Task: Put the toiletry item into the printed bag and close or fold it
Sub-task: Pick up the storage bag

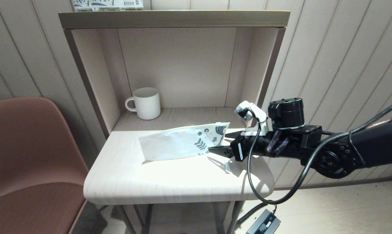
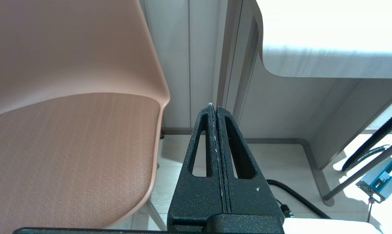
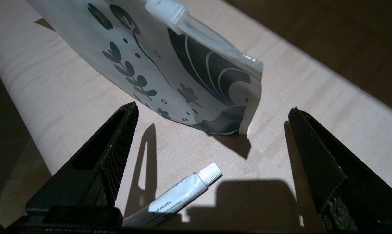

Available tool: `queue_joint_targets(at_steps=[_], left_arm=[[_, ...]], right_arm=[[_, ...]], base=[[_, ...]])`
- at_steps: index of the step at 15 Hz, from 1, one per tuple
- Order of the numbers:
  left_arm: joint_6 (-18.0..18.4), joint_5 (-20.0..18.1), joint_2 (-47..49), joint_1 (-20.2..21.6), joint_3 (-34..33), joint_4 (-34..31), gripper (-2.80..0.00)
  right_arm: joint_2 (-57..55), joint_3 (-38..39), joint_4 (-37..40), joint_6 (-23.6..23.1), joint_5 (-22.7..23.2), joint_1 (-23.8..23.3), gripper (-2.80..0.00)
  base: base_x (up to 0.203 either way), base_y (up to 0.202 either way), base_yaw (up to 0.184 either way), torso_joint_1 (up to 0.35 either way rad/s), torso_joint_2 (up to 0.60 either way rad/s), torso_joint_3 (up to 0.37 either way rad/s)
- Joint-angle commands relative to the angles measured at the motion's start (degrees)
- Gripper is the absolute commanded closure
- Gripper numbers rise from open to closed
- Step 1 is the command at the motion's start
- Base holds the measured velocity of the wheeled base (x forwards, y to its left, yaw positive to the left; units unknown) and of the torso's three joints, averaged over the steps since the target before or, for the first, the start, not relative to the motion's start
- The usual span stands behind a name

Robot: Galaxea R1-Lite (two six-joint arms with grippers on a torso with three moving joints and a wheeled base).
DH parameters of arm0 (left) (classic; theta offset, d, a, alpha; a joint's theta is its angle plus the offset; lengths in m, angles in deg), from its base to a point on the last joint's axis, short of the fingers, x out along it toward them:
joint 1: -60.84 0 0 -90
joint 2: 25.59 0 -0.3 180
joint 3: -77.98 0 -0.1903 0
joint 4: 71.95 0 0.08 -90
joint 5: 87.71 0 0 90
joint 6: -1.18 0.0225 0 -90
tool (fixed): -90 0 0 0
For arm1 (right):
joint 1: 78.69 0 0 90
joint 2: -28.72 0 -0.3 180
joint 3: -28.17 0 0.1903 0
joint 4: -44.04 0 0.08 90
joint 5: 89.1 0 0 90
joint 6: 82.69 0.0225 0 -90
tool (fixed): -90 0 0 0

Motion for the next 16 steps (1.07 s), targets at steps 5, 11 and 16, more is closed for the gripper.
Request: queue_joint_targets(at_steps=[5,11,16], left_arm=[[0.0,0.0,0.0,0.0,0.1,-0.1,0.00],[0.0,0.0,0.0,0.0,0.1,-0.1,0.00],[0.0,0.0,0.0,0.0,0.0,-0.1,0.00]], right_arm=[[5.8,4.1,-0.2,-0.2,0.3,3.8,-2.80],[5.7,3.7,-0.2,-0.5,0.3,4.3,-2.80],[-1.3,-4.0,1.2,-1.1,0.7,3.0,-2.80]], base=[[0.000,0.000,0.000,0.000,0.00,0.000],[0.000,0.000,0.000,0.000,0.00,0.000],[0.000,0.000,0.000,0.000,0.00,0.000]])
